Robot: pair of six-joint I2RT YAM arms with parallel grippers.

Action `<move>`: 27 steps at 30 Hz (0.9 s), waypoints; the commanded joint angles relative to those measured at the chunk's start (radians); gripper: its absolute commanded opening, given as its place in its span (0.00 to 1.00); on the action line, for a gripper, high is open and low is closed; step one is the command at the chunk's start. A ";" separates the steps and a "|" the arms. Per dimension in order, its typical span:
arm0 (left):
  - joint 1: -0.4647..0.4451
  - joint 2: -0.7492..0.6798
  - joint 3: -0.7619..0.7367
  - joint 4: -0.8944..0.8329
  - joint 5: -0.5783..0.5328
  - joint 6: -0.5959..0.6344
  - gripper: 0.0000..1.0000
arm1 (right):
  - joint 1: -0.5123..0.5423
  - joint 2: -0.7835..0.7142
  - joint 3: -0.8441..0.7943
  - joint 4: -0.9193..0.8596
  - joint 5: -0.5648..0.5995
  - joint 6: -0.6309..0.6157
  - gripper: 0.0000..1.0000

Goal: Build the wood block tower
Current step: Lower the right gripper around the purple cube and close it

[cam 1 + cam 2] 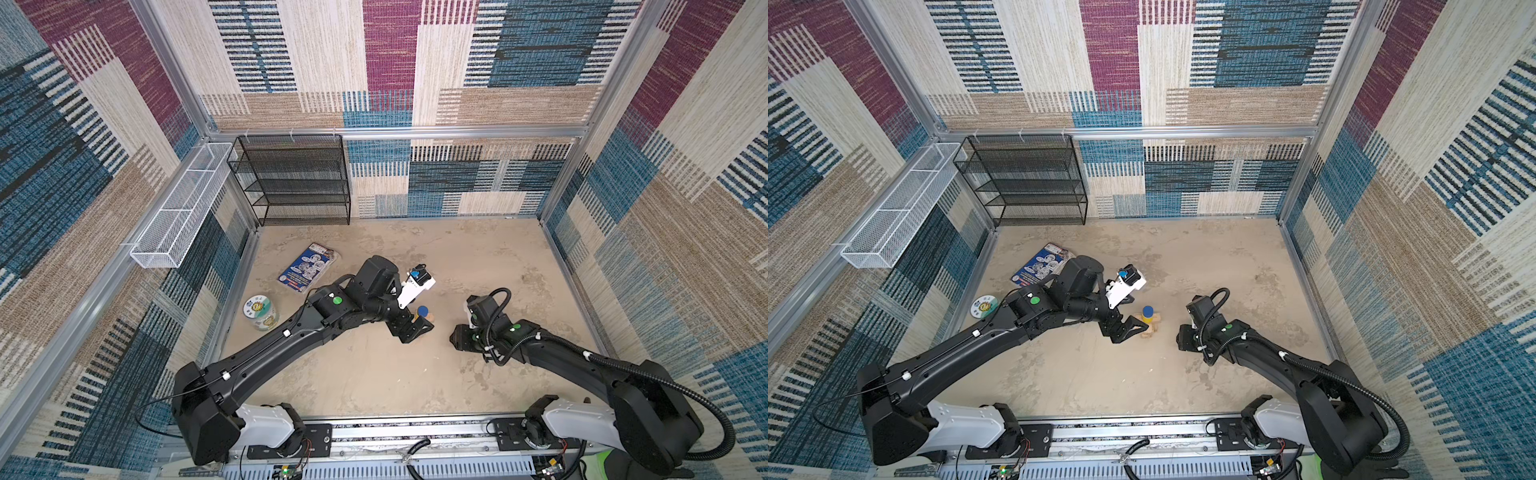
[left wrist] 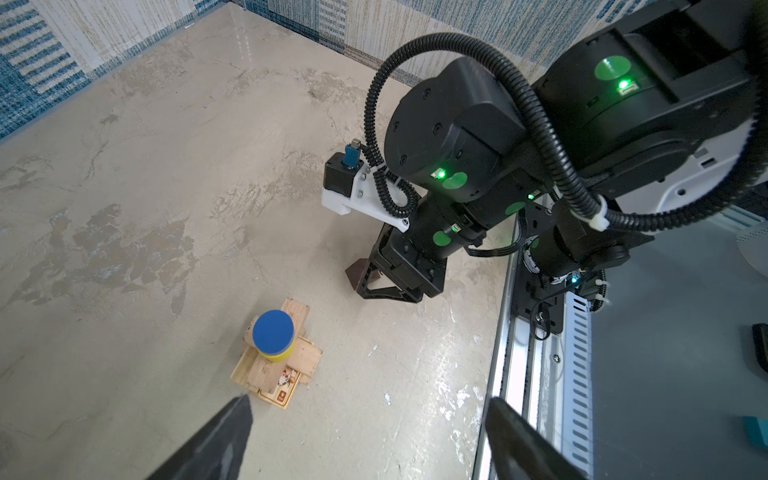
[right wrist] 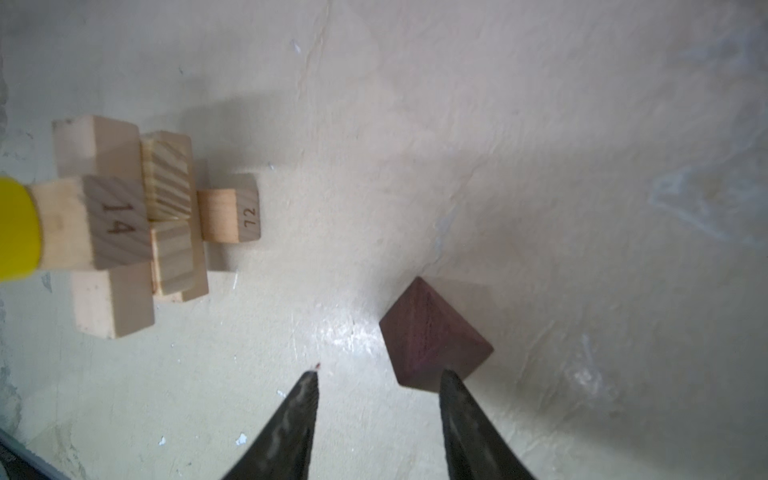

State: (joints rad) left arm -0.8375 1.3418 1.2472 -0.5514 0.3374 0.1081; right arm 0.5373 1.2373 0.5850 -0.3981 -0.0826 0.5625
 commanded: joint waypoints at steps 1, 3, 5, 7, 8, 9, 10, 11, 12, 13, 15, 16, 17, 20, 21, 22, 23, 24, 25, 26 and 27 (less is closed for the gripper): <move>0.000 0.001 0.007 -0.012 -0.017 0.022 0.93 | 0.001 0.023 0.027 0.003 0.072 -0.049 0.52; 0.001 0.002 0.007 -0.012 -0.017 0.024 0.93 | 0.001 0.048 0.044 0.009 0.075 -0.070 0.53; 0.000 0.006 0.007 -0.012 -0.017 0.023 0.92 | 0.002 0.078 0.063 0.012 0.076 -0.089 0.54; 0.000 0.007 0.006 -0.011 -0.020 0.025 0.92 | 0.001 0.107 0.076 0.011 0.073 -0.100 0.54; 0.001 0.008 0.007 -0.012 -0.022 0.026 0.92 | 0.002 0.119 0.081 0.009 0.068 -0.103 0.54; 0.001 0.009 0.006 -0.013 -0.025 0.026 0.92 | 0.001 0.126 0.081 0.008 0.059 -0.103 0.54; 0.000 0.011 0.007 -0.014 -0.026 0.028 0.92 | 0.001 0.129 0.078 0.008 0.044 -0.103 0.54; 0.000 0.010 0.006 -0.013 -0.027 0.028 0.92 | 0.001 0.131 0.074 0.010 0.030 -0.104 0.54; 0.000 0.012 0.006 -0.014 -0.026 0.028 0.92 | 0.001 0.128 0.066 0.009 0.015 -0.102 0.54; 0.001 0.011 0.006 -0.014 -0.025 0.027 0.92 | 0.001 0.125 0.059 0.006 0.000 -0.101 0.54; 0.001 0.013 0.008 -0.014 -0.022 0.025 0.93 | 0.001 0.112 0.046 -0.004 -0.017 -0.095 0.53; 0.000 0.015 0.008 -0.015 -0.020 0.024 0.92 | 0.001 0.101 0.041 -0.009 -0.026 -0.090 0.53; 0.000 0.014 0.008 -0.014 -0.018 0.021 0.92 | 0.001 0.093 0.036 -0.012 -0.035 -0.087 0.53; 0.000 0.017 0.010 -0.015 -0.014 0.019 0.92 | 0.002 0.063 0.017 -0.007 -0.078 -0.074 0.53; 0.001 0.018 0.011 -0.014 -0.013 0.017 0.93 | 0.001 0.057 0.010 0.002 -0.098 -0.070 0.53; 0.000 0.017 0.010 -0.014 -0.012 0.016 0.92 | 0.002 0.057 0.003 0.013 -0.112 -0.069 0.52; 0.001 0.018 0.010 -0.014 -0.011 0.018 0.92 | 0.002 0.062 -0.001 0.019 -0.125 -0.065 0.52; 0.000 0.019 0.011 -0.014 -0.011 0.017 0.92 | 0.001 0.074 0.003 0.017 -0.125 -0.061 0.51; 0.000 0.019 0.010 -0.013 -0.012 0.018 0.92 | 0.001 0.086 0.010 0.012 -0.125 -0.060 0.51; 0.001 0.019 0.010 -0.015 -0.014 0.018 0.93 | 0.001 0.099 0.018 0.006 -0.126 -0.062 0.50; 0.000 0.018 0.009 -0.013 -0.016 0.019 0.92 | 0.001 0.111 0.025 -0.001 -0.128 -0.064 0.50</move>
State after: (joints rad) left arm -0.8375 1.3609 1.2472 -0.5549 0.3183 0.1112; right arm 0.5373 1.3285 0.5949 -0.4026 -0.1802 0.4870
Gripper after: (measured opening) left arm 0.925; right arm 0.499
